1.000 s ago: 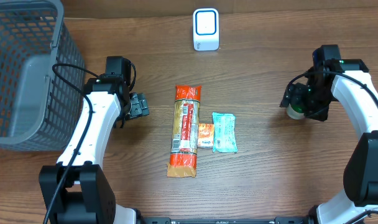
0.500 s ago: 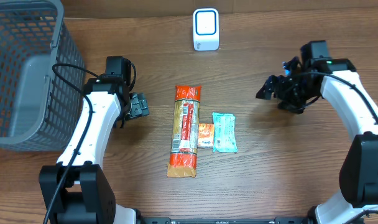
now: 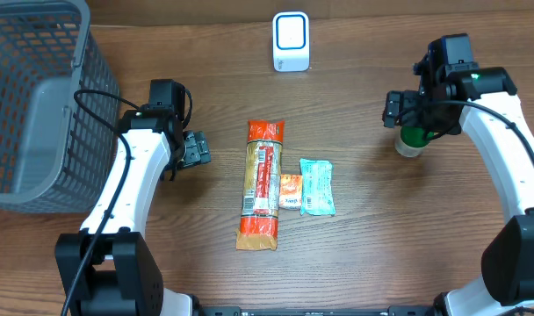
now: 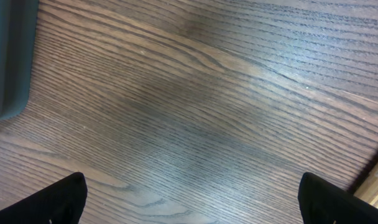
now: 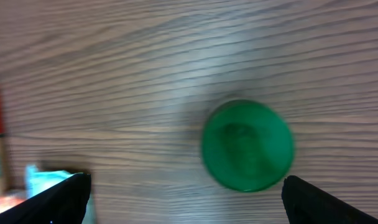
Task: Scan the item barcode
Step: 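Open the right gripper, release the jar and lift away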
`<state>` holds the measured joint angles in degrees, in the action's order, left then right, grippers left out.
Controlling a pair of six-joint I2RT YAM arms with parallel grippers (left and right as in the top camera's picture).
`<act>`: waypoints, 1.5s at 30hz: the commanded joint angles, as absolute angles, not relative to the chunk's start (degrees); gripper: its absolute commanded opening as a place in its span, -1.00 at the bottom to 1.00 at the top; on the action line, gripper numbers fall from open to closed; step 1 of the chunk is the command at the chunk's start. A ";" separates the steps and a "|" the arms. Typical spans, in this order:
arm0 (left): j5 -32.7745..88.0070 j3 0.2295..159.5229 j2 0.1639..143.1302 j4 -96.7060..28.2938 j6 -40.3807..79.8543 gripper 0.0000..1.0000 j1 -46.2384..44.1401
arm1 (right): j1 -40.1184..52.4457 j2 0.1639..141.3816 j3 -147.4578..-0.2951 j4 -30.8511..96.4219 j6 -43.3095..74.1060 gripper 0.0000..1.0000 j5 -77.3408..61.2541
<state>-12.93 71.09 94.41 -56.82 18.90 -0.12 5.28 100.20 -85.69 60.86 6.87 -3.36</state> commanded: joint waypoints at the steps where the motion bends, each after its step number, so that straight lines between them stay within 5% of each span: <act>1: -13.91 71.72 93.76 -56.71 18.22 1.00 -0.01 | 5.08 103.39 -85.41 60.07 3.97 1.00 4.05; 23: -13.91 71.72 93.76 -56.69 18.22 1.00 -0.01 | 5.02 106.87 -79.15 52.82 1.41 1.00 7.16; 27: -13.91 71.72 93.76 -56.71 18.22 1.00 -0.01 | 5.02 106.87 -77.01 50.57 1.43 0.83 8.95; 32: -13.91 71.72 93.76 -56.71 18.22 0.99 -0.01 | 4.97 106.87 -76.88 52.14 1.74 0.36 9.08; 45: -13.91 71.72 93.76 -56.71 18.22 1.00 -0.01 | 0.38 106.85 -76.88 59.79 15.25 0.37 9.34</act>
<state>-12.93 71.09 94.41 -56.82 18.90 -0.12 2.15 106.43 -77.47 58.15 11.51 7.92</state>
